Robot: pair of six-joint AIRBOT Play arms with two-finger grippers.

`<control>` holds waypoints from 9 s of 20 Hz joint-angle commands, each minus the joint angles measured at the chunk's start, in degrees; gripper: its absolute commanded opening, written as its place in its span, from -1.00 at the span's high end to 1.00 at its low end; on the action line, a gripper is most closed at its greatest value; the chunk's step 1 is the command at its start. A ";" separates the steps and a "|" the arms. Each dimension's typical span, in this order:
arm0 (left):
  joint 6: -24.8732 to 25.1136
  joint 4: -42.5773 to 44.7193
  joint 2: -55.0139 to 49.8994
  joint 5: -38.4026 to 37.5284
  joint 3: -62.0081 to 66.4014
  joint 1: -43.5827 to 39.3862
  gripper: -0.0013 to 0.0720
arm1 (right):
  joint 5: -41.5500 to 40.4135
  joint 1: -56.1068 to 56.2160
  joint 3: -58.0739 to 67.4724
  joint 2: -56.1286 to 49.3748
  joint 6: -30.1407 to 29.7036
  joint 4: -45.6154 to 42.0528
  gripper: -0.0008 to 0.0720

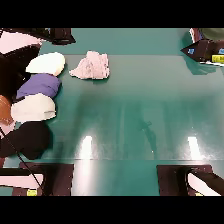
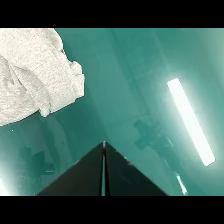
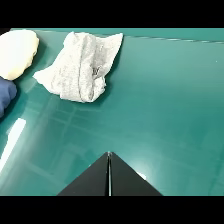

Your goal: Fold the shirts.

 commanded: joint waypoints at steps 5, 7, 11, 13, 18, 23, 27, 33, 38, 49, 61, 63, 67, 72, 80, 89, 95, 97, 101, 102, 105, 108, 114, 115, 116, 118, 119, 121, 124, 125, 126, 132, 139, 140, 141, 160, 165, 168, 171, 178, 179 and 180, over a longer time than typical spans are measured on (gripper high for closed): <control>0.02 0.02 0.00 0.02 -0.02 0.00 0.90 | 0.02 0.02 0.07 0.04 0.02 0.02 0.94; 0.02 0.02 0.00 0.02 0.00 0.00 0.90 | 0.00 0.02 0.07 0.04 0.02 0.02 0.95; 0.02 0.02 0.00 0.02 0.00 0.00 0.90 | 0.00 0.02 0.07 0.04 0.02 0.02 0.94; 0.02 0.02 0.00 0.02 -0.02 0.00 0.91 | 0.00 0.02 0.07 0.04 0.02 0.02 0.94; 0.09 -1.66 -0.11 4.37 -0.20 0.00 0.90 | -0.50 0.02 0.07 0.04 0.02 0.09 0.94; 0.02 -0.81 -2.99 18.56 -10.21 0.00 -0.71 | -0.98 0.02 0.07 0.02 0.02 0.07 0.94; -0.39 -3.02 -14.36 24.50 -13.88 -0.02 -0.71 | -1.01 0.04 0.07 -0.28 0.02 0.09 0.94; 0.42 -16.11 -26.93 37.03 -13.86 -0.39 -0.71 | 1.38 0.07 0.02 -2.14 0.04 0.42 0.94; 2.69 -16.44 -27.82 41.53 -12.17 -1.29 0.81 | 1.81 0.07 0.02 -4.52 0.09 0.55 0.94; 3.08 3.74 1.44 20.52 -0.31 -0.55 0.91 | -2.82 -4.70 0.04 6.99 0.07 0.04 0.94; 1.14 10.25 9.16 10.67 -22.69 -26.25 -0.79 | -1.16 -9.31 0.04 14.62 0.07 0.11 0.94; 0.90 15.32 9.29 9.09 -23.30 -24.46 -0.79 | -0.31 -9.31 0.04 14.62 0.07 0.11 0.94; -1.57 23.41 9.31 1.01 -26.40 -13.46 -0.79 | 1.16 -9.31 0.04 14.62 0.07 0.33 0.94; -2.93 14.60 9.14 14.36 -44.46 -1.33 -0.79 | 1.81 -9.14 0.02 13.75 0.07 0.76 0.94; 1.16 0.02 -1.40 30.12 -50.36 0.87 -0.79 | 2.25 -1.79 0.02 7.52 0.07 -0.02 0.94; 4.72 -3.96 -3.50 31.76 -47.25 1.07 0.91 | 10.32 -1.40 0.00 0.02 0.13 -0.44 0.94; 4.63 4.66 1.62 25.27 -35.15 1.07 0.91 | 9.62 6.86 -14.51 -5.55 8.98 -9.44 0.94; 4.63 4.61 2.93 25.31 -33.66 1.07 0.91 | 4.44 10.88 -22.99 -8.44 10.08 -5.51 0.02; 4.63 4.63 3.02 23.74 -33.18 1.07 0.91 | -7.87 19.93 -30.99 -18.73 5.53 8.37 -0.23; 4.63 4.66 3.02 23.54 -33.18 1.07 0.91 | -10.49 22.36 -30.88 -21.29 4.31 11.54 -0.22; 4.61 4.79 3.02 23.43 -33.18 1.07 0.91 | -13.14 27.43 -26.53 -28.28 3.65 15.69 -0.22; 4.61 4.79 3.02 23.37 -33.18 1.07 0.91 | -12.94 30.82 -19.56 -34.16 3.65 15.43 -0.09; 4.55 5.57 4.20 22.10 -33.09 1.07 0.91 | -11.30 31.28 -14.08 -35.19 3.63 10.23 0.95; 4.55 6.16 5.51 22.25 -32.79 1.07 0.91 | -10.99 29.97 -14.45 -32.83 3.76 8.55 0.95; 4.55 7.80 7.26 22.18 -31.78 1.07 0.91 | -10.49 28.22 -14.64 -30.12 4.74 6.23 0.95; 4.59 10.25 11.78 21.46 -28.30 1.07 0.91 | -7.45 23.61 -13.90 -23.45 7.72 -0.42 0.95; 4.61 10.32 14.32 21.14 -26.32 1.07 0.91 | -5.29 21.00 -12.90 -19.63 8.39 -3.63 0.95; 4.61 10.16 20.06 20.74 -21.92 1.05 0.91 | -1.05 16.31 -9.20 -13.05 8.63 -7.56 0.95; 4.61 8.57 28.28 20.35 -17.31 1.05 0.91 | 2.67 11.74 -1.66 -5.20 8.57 -9.16 0.95; 4.61 7.98 30.99 19.98 -16.26 1.05 0.91 | 3.23 10.73 0.92 -2.86 8.57 -9.18 0.95; 4.61 7.93 33.31 19.37 -15.45 1.05 0.91 | 3.37 9.99 3.13 -0.87 8.55 -9.18 0.95; 4.57 7.91 41.97 17.55 -14.40 1.05 0.91 | 4.11 7.10 11.52 9.01 8.66 -12.33 0.95; 3.39 6.21 39.21 10.03 -23.21 1.05 0.91 | 15.08 7.30 11.39 4.61 11.43 -13.40 0.95; 2.80 6.10 38.99 9.60 -26.32 1.05 0.91 | 18.05 8.09 11.39 1.99 11.52 -13.57 0.95; 2.62 6.08 38.62 9.05 -30.03 1.05 0.91 | 20.57 8.96 11.39 -0.74 11.52 -13.57 0.95; 2.64 6.97 38.45 14.12 -56.59 1.07 0.91 | 6.84 9.01 15.56 -35.43 9.99 -13.22 -0.39; 2.62 6.93 38.45 14.84 -56.61 1.05 0.91 | 6.99 14.69 -1.64 -30.18 9.42 -12.96 -0.35; 2.62 6.93 38.45 14.93 -56.61 1.05 0.91 | 4.48 18.95 -6.12 -30.21 10.10 -10.27 -0.36; 2.62 6.93 38.45 14.95 -56.61 1.07 0.91 | -0.09 22.97 -6.78 -30.25 10.23 -8.96 -0.36; 2.62 6.93 38.45 15.08 -56.61 1.05 0.91 | -7.54 24.39 -6.75 -31.52 10.23 -8.94 -0.23; 2.60 6.93 38.45 15.06 -56.61 1.05 0.91 | -7.28 24.92 -6.75 -32.54 10.21 -8.98 -0.23; 2.60 6.91 38.45 15.04 -56.61 1.05 0.90 | -7.34 25.46 -6.75 -33.51 10.21 -8.92 -0.22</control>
